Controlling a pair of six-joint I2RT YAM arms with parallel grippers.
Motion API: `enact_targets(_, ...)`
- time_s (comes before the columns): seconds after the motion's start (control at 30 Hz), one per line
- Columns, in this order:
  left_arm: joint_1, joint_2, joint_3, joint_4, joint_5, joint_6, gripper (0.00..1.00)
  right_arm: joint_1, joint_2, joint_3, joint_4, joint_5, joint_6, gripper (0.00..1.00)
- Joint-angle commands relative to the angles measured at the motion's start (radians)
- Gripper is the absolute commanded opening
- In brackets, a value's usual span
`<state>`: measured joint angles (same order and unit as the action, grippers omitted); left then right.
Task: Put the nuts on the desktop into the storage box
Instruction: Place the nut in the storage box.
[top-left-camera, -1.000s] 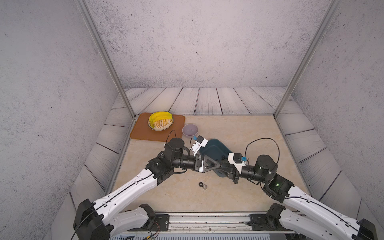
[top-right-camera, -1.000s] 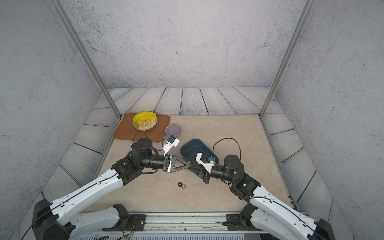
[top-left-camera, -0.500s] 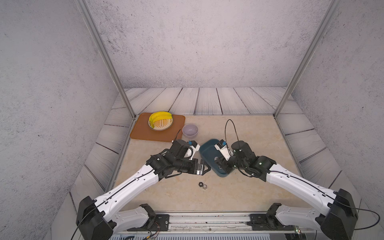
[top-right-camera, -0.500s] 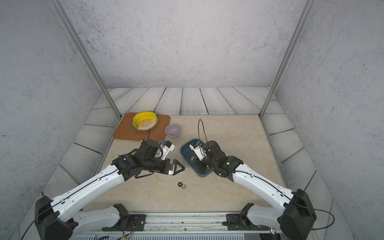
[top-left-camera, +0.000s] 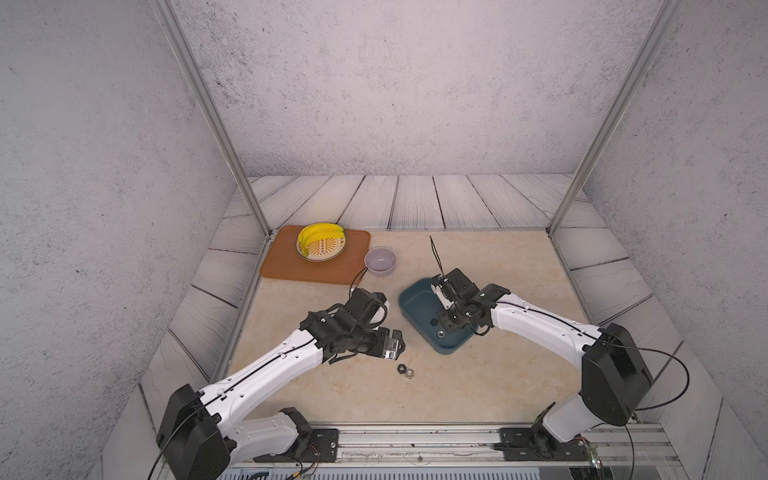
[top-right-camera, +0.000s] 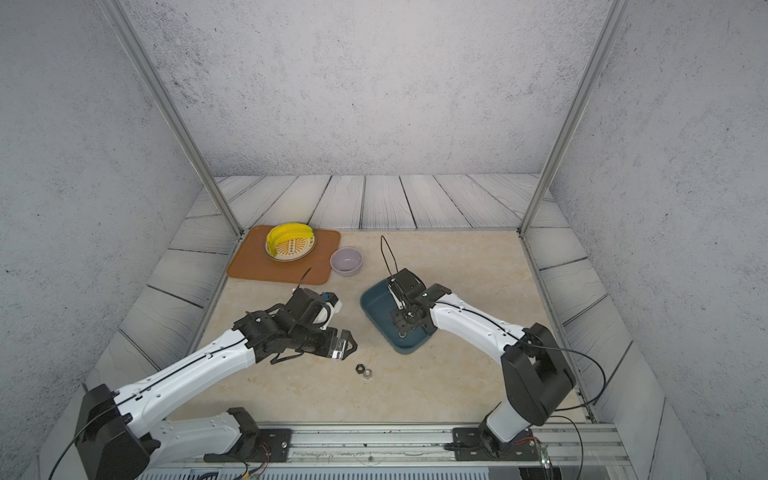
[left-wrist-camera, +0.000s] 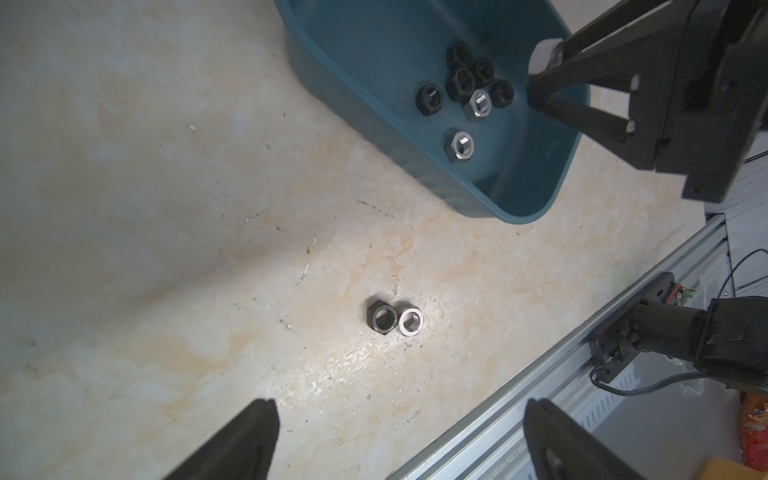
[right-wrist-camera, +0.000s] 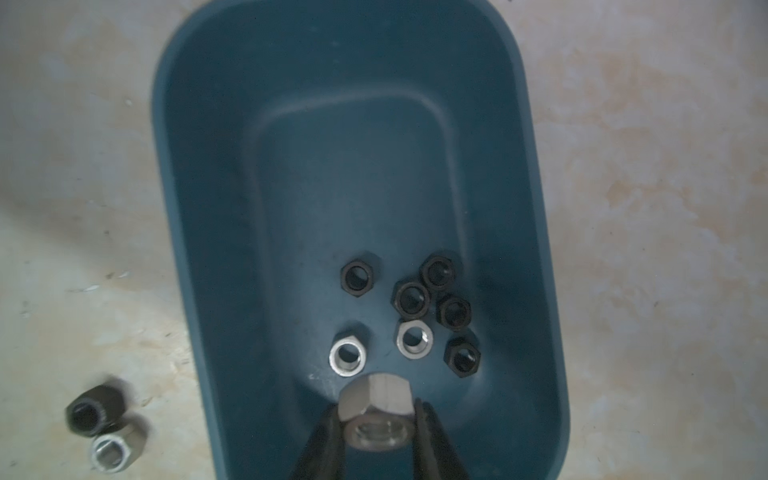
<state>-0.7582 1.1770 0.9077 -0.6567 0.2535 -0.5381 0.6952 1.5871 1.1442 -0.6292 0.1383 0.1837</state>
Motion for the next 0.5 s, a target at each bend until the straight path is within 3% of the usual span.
enact_targets(0.0, 0.005, -0.013, -0.021, 0.003, -0.017, 0.013, 0.98, -0.004, 0.043, 0.046, -0.037, 0.059, -0.007, 0.16)
enact_targets(0.47, 0.005, 0.036, -0.015, 0.004, 0.019, 0.008, 0.98, -0.03, 0.235, 0.176, 0.011, 0.034, -0.03, 0.15)
